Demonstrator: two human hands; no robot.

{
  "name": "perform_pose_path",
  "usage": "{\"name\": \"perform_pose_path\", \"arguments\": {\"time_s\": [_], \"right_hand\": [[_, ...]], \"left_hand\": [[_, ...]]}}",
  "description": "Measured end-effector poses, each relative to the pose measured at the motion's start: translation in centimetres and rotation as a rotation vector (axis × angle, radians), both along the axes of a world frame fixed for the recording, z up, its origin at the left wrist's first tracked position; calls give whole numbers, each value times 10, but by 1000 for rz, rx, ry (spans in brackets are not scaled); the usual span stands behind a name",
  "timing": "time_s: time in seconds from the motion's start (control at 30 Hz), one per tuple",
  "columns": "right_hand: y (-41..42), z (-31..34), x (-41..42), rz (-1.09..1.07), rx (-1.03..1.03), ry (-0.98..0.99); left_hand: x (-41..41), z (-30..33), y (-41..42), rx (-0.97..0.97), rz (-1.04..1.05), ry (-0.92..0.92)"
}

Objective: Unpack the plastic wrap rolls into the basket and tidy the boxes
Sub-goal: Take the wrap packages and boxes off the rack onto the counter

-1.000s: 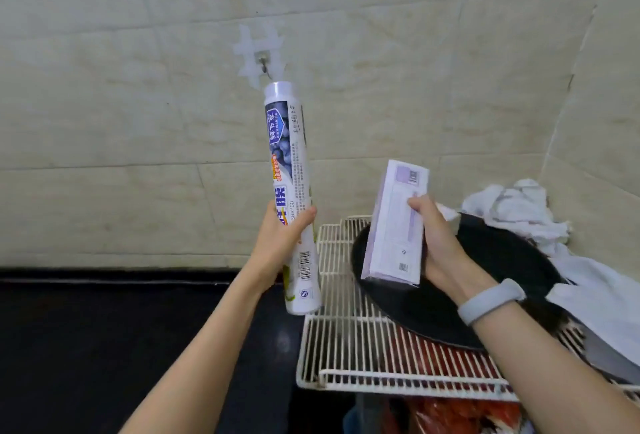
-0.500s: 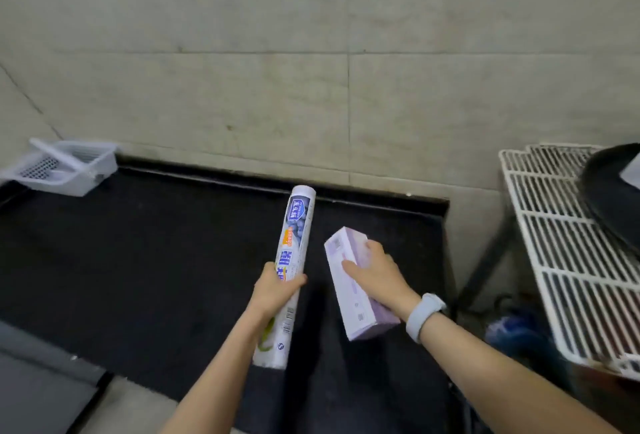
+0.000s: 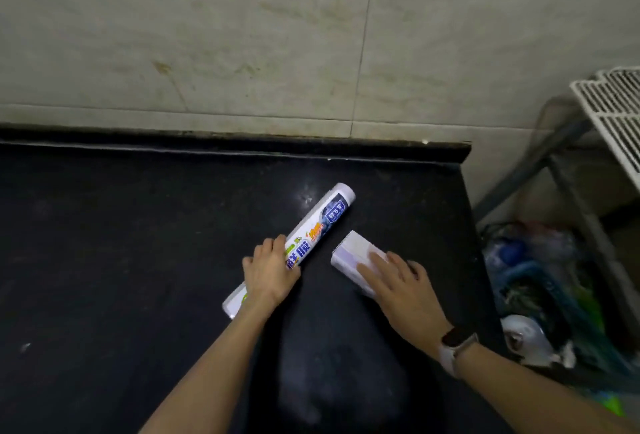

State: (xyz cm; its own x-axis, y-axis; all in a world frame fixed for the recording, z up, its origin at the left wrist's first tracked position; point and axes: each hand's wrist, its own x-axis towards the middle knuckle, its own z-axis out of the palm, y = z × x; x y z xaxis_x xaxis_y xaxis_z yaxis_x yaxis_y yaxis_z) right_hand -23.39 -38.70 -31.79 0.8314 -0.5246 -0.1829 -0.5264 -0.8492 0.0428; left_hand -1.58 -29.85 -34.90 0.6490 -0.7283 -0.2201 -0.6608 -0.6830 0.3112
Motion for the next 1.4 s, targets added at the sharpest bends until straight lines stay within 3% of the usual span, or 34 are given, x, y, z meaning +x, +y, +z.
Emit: {"name": "perform_pose_path", "arguments": {"time_s": [0.27,0.47,0.67,0.8,0.9,1.03,1.2,1.4], "right_hand": [[-92,-5,57,-116,110,-37],[-129,-7,92,30,121,-30],[-130,-9,92,39,171,-48],[-130,9,82,-45,257,-153],[-132,33,66,-194,326,-364],[-137,90,29,-400,467,-572],[-151,176,-56,-490,331,-771],[-190,237,-194,-735,75,-894]], "left_hand": [[51,-6,-78,-43,-67,-158],[86,-8,-124,-101,-234,-176],[90,0,-147,61,-314,-240],[74,22,-150,136,-220,-200],[51,52,-147,0,-96,-70],[-2,105,-156,-265,-179,-43],[-96,180,-204,-617,-443,78],[-220,223,-269,-652,-741,176]]}}
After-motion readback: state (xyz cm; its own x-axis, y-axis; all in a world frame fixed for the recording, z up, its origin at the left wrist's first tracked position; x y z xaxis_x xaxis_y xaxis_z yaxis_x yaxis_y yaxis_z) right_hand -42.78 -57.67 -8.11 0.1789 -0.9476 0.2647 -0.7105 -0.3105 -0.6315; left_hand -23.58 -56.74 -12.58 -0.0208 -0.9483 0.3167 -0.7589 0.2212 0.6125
